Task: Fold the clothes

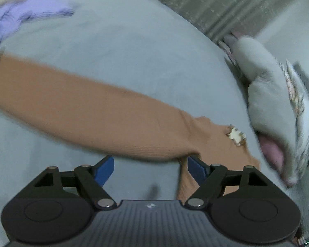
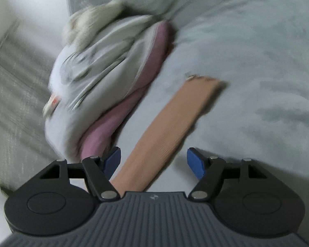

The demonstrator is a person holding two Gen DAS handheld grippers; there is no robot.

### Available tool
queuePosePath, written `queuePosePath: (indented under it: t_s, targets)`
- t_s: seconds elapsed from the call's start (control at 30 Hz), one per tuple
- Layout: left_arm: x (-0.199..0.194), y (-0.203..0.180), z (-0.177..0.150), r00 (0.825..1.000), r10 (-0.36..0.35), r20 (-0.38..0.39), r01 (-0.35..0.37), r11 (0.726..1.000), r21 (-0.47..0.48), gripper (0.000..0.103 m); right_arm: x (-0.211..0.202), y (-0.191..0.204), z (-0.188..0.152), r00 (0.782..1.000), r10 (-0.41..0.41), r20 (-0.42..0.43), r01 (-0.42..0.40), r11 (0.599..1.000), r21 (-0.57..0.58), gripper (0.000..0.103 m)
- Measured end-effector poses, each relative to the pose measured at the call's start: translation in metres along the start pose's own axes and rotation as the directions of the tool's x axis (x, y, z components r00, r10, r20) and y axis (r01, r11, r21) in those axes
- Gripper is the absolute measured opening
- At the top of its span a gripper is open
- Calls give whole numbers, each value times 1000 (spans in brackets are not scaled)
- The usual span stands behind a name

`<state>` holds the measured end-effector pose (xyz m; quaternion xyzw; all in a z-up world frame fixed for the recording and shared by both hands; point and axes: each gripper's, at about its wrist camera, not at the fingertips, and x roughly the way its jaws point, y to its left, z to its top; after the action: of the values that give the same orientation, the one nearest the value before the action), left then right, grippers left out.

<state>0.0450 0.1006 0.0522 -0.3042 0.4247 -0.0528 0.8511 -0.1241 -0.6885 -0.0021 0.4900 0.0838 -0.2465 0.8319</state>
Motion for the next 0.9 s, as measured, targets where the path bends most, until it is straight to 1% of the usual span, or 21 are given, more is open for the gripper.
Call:
queuePosePath:
  t_s: [0.03,0.07,0.1,0.13,0.17,0.2,0.23,0.27,0.3,0.33,0.37,0.43,0.5,0.53,0.6,0.67,0.7,0.73,0.77,0.83,0.9]
  targets:
    - [-1,6,-1,1000,4,13,-4,1000,-15,79,8,-1,-2,999,-15,36,15,1000,-18,60]
    - [1,15,3,998,32,54,-30,999,-28,79,11,2,-4,999,-28,40,30,999,-42,59]
    - [3,26,7,994,63,94,-59,997,-47,79,24,13,-4,998,-64,28,67,990,-122,48]
    - [4,34,10,990,77,117,-69,995,-70,79,30,15,0,997,-72,16,73,987,-141,32]
    - [4,52,13,987,58,150,-38,990,-134,78,31,12,3,998,-69,10,70,988,-136,7]
    - [3,67,16,984,31,178,5,981,-195,77,32,8,6,998,-59,9,60,992,-113,6]
    - [2,80,17,980,4,200,47,968,-246,72,28,2,11,998,-44,34,47,996,-78,6]
    - [0,93,20,977,-11,215,74,955,-288,66,22,0,13,998,-43,52,47,995,-83,6]
    - [-2,101,25,976,-5,219,73,951,-301,63,15,6,17,995,-45,85,56,989,-140,6]
    - [-3,103,28,975,8,222,60,953,-297,60,10,18,22,993,-25,116,51,972,-229,6]
    - [-6,103,30,971,39,234,30,958,-285,60,5,31,26,989,-1,151,48,949,-312,6]
    - [-16,105,37,961,103,255,-34,964,-263,60,-3,44,27,983,29,182,40,931,-363,6]
    - [-24,110,44,957,138,256,-66,961,-268,56,-4,55,27,978,46,201,39,915,-401,6]
    - [-27,115,46,956,140,258,-62,956,-288,53,-1,60,24,977,44,210,52,901,-432,6]
    - [-34,124,50,954,141,264,-51,945,-323,51,8,57,21,976,-14,219,113,889,-444,6]
    - [-36,130,51,949,166,270,-72,943,-325,51,13,55,20,972,-64,228,163,880,-447,9]
    - [-38,132,51,946,178,269,-86,943,-321,51,15,51,20,960,-122,251,224,873,-433,10]
    - [-41,132,50,948,178,264,-88,943,-320,51,6,48,26,924,-209,319,324,871,-368,11]
    - [-44,132,49,951,174,257,-85,943,-323,51,-2,46,32,877,-294,379,417,859,-297,16]
    - [-46,129,47,960,159,230,-75,938,-338,52,-19,44,46,840,-321,439,444,870,-213,24]
    - [-50,121,45,978,100,181,-28,930,-366,55,-42,48,64,815,-316,486,448,876,-181,32]
